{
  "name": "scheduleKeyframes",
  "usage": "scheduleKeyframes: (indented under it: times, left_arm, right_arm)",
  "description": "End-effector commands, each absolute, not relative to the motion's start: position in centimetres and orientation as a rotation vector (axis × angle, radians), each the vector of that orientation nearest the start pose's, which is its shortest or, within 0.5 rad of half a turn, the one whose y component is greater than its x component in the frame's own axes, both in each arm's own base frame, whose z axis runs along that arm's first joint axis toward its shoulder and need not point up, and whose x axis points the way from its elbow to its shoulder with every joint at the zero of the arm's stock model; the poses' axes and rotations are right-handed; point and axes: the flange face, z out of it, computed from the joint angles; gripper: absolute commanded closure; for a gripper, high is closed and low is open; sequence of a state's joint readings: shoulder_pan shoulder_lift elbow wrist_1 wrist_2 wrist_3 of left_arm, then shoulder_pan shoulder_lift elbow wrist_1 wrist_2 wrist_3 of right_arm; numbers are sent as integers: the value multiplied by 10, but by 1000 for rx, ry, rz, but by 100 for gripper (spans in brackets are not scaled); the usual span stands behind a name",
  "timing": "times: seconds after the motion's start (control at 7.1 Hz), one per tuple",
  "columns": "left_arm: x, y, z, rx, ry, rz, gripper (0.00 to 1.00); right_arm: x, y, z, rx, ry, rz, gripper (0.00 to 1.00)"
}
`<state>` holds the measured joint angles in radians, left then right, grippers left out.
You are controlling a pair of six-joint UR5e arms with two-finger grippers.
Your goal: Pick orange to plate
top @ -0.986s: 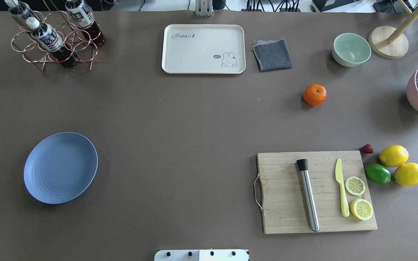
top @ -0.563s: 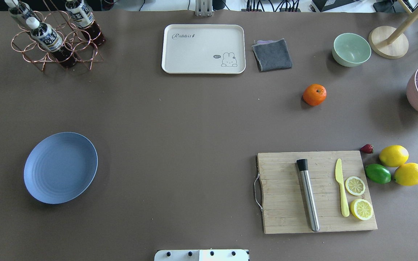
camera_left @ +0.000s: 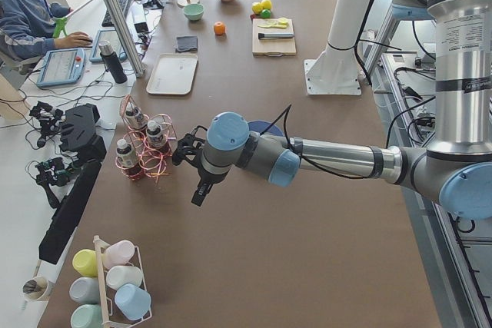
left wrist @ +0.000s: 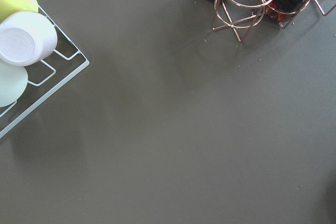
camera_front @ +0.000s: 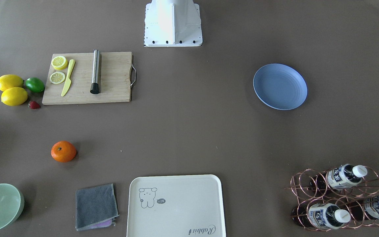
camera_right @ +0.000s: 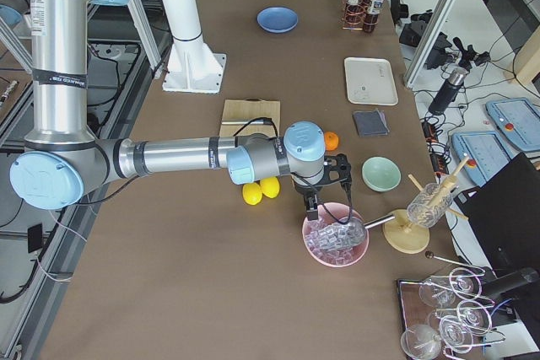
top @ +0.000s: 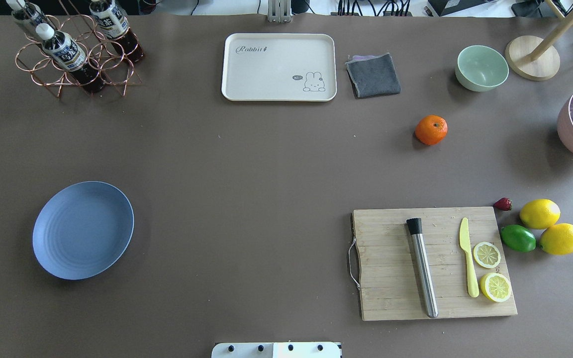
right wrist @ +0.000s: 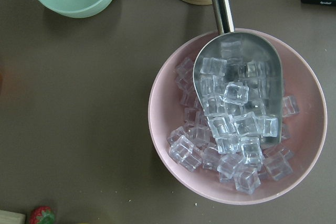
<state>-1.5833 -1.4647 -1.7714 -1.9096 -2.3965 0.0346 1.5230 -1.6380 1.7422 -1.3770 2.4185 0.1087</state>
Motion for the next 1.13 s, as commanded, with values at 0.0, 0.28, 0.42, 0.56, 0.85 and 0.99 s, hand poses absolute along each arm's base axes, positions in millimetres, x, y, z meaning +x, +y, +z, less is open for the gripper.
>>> scheduleKeyframes:
  times: [0.0, 0.28, 0.42, 0.56, 0.85, 0.99]
  left_arm:
    - [-40, -464, 569, 361, 838, 131, 2]
    - [33, -459, 596, 326, 921, 83, 2]
    - [71, -452, 608, 324, 977, 46, 2]
    - [115, -441, 618, 323, 1008, 30, 2]
    - [188, -416, 613, 292, 1074, 15, 3]
    - [220, -400, 605, 276, 1122, -2, 3]
  right_arm:
    - [24, -480, 570, 204, -903, -43, 0]
    - [-43, -486, 543, 183, -902, 71, 0]
    - [-85, -485, 533, 200, -911, 129, 0]
    - [-122, -479, 528, 201, -913, 143, 0]
    - [-178, -466, 512, 201, -923, 175, 0]
    - [-193, -458, 496, 200, -942, 178, 0]
